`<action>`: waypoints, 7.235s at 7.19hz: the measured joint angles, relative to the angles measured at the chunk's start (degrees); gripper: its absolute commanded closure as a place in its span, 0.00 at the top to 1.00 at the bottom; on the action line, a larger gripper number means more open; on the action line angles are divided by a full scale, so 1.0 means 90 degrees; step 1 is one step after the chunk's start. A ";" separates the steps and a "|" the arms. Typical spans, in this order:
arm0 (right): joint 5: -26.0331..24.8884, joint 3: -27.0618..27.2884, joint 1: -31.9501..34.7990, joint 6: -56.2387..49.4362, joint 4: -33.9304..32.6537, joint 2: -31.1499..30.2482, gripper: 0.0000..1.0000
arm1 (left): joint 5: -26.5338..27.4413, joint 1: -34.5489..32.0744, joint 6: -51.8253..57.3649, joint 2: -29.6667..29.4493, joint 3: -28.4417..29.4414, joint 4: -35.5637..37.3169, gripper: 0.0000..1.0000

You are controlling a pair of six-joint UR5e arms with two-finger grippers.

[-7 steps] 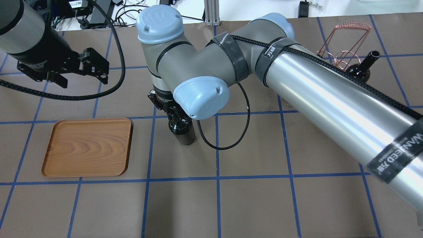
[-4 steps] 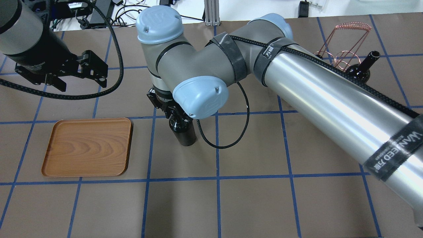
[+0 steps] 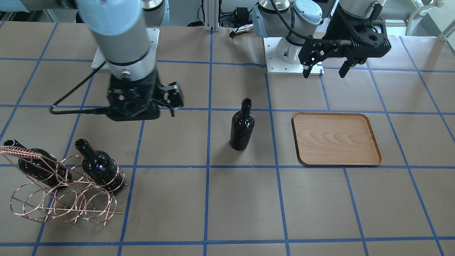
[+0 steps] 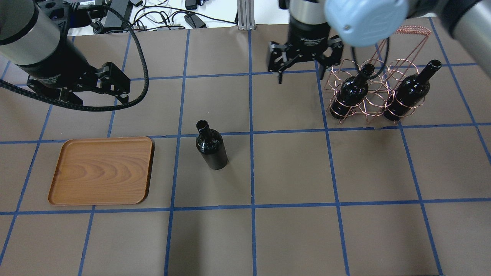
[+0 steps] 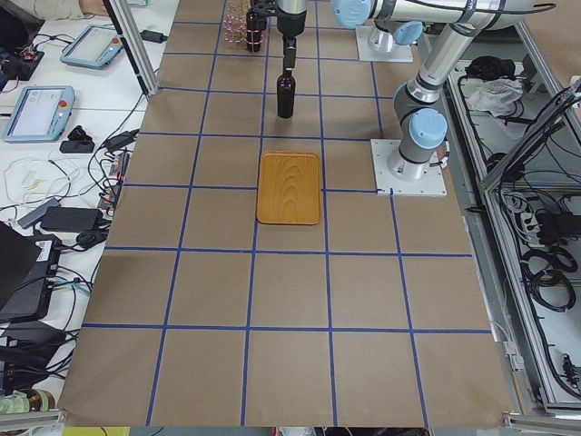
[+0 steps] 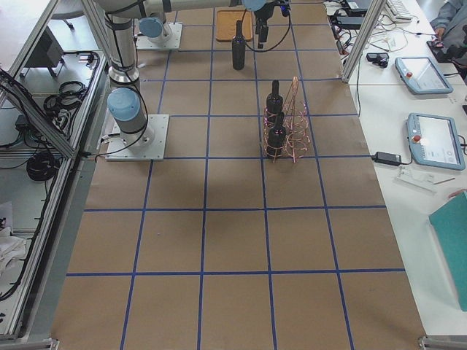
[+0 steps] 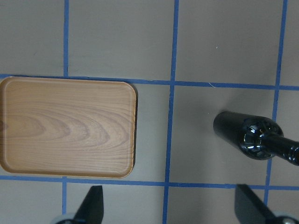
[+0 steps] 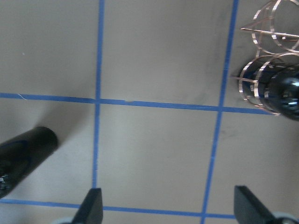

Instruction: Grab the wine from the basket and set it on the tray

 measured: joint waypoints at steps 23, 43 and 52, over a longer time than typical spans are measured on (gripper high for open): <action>-0.0273 0.0635 -0.0652 -0.0290 -0.0288 -0.1068 1.00 | -0.0216 -0.2118 -0.0423 -0.1847 -0.0185 0.0743 0.10; -0.0308 0.0706 -0.0673 -0.0293 -0.0423 -0.1068 1.00 | 0.0825 0.1956 0.2950 -0.1478 -0.0342 -0.0047 0.44; -0.0293 0.0706 -0.0673 -0.0293 -0.0421 -0.1068 1.00 | 0.0732 0.1032 0.1617 -0.0619 0.0429 -0.0364 1.00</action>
